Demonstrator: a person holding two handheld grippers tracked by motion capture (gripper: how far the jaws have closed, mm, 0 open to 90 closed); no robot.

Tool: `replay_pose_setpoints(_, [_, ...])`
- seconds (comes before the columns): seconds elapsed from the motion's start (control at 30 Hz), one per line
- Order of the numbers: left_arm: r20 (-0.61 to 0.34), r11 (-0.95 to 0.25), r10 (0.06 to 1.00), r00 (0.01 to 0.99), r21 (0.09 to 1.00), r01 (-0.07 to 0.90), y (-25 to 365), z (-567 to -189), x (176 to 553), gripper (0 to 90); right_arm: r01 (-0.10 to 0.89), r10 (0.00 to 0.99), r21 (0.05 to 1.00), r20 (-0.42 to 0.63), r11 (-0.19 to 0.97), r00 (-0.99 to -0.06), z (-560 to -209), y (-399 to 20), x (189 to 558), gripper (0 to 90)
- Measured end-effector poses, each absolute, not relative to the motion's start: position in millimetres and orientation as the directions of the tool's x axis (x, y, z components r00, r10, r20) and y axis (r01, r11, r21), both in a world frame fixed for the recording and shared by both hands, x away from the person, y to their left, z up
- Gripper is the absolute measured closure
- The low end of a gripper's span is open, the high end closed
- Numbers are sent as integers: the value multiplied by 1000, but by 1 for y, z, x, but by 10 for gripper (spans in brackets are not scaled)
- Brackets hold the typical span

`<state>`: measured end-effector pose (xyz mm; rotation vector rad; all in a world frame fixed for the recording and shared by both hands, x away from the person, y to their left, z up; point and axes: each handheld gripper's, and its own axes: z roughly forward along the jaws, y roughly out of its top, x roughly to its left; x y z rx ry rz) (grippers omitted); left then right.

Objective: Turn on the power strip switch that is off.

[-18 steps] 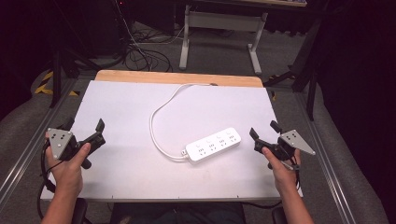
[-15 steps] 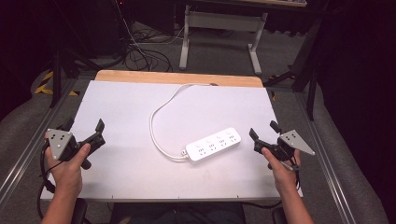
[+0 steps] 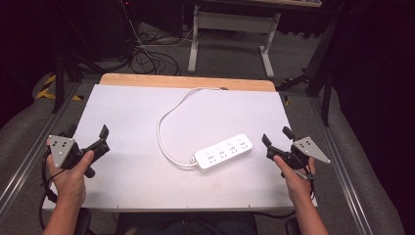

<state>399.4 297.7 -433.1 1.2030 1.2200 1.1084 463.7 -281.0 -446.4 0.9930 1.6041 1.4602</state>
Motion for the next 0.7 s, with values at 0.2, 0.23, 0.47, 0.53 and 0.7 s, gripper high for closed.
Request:
replay_pose_setpoints(0.2, [-74,72,996,48,997,27,299,-433,400,72,45,896,997,-35,61,-443,-443,-284,461,496])
replay_pose_setpoints(0.23, [-76,75,996,47,997,27,299,-433,400,72,44,892,997,-31,57,-451,-442,-285,460,537])
replay_pose_setpoints(0.47, [-68,66,996,52,997,30,298,-433,401,73,47,878,997,-27,57,-478,-436,-287,457,806])
replay_pose_setpoints(0.53, [-70,68,996,53,997,31,298,-433,401,74,55,875,996,-29,63,-483,-436,-287,457,853])
replay_pose_setpoints(0.7, [-69,67,996,55,997,32,299,-433,401,77,82,864,993,-31,83,-503,-431,-286,455,900])
